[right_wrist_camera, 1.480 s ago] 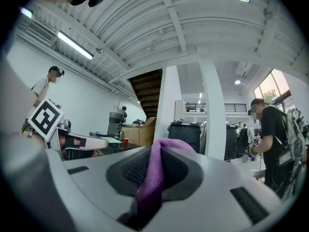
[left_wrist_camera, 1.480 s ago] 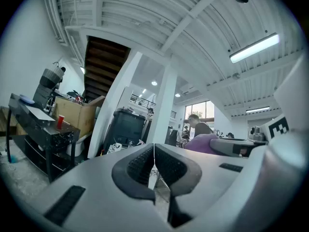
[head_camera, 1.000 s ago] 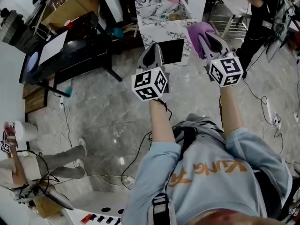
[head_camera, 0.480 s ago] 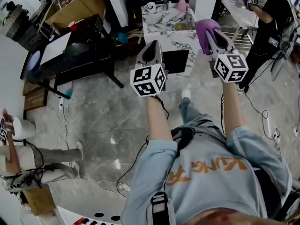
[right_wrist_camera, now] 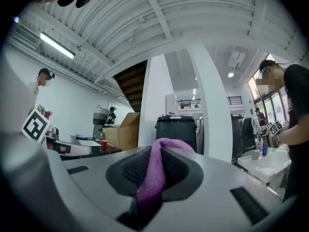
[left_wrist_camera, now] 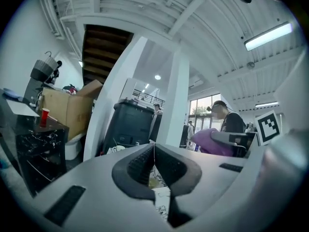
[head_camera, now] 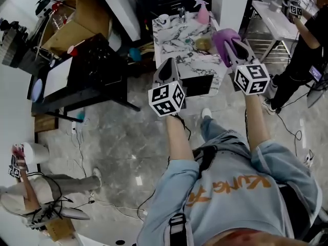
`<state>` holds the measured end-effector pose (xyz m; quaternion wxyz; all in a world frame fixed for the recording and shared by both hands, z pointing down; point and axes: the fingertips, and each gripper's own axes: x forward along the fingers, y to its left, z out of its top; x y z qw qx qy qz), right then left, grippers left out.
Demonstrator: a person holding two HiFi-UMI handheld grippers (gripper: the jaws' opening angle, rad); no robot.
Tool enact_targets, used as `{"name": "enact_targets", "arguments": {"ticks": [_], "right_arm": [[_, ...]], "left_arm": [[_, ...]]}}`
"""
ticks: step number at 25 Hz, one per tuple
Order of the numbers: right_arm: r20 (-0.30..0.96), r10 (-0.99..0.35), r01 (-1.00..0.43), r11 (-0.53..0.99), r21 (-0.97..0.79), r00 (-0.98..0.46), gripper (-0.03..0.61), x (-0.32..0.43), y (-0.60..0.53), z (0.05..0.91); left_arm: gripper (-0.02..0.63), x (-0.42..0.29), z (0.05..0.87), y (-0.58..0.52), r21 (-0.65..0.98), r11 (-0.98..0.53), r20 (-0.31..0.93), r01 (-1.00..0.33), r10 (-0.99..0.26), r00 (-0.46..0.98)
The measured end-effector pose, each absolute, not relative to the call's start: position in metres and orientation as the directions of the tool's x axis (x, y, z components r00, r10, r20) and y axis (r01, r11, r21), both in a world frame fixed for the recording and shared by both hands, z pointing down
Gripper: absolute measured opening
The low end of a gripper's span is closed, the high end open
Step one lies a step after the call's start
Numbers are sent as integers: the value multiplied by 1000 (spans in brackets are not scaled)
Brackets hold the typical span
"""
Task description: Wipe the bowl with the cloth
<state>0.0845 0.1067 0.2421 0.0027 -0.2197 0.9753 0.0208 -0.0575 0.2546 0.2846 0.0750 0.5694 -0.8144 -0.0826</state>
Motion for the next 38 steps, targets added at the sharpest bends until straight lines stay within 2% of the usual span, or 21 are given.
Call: {"name": "enact_targets", "arguments": {"ticks": [6, 10, 15, 25, 38], "right_arm": [[104, -426, -431, 902, -33, -899, 75, 33, -3, 295], [153, -403, -421, 901, -106, -902, 75, 0, -60, 334], [147, -406, -429, 880, -202, -902, 75, -18, -111, 355], [175, -383, -418, 871, -259, -907, 75, -35, -140, 385], [237, -447, -502, 813, -294, -862, 75, -39, -170, 422]], "left_arm": [[23, -83, 317, 144, 286, 230, 14, -930, -972, -236], [23, -109, 349, 85, 269, 277, 131, -922, -959, -250], [23, -125, 367, 44, 227, 307, 228, -924, -939, -256], [23, -145, 406, 9, 208, 332, 367, -920, -898, -241], [23, -153, 473, -34, 213, 247, 542, -945, -835, -96]]}}
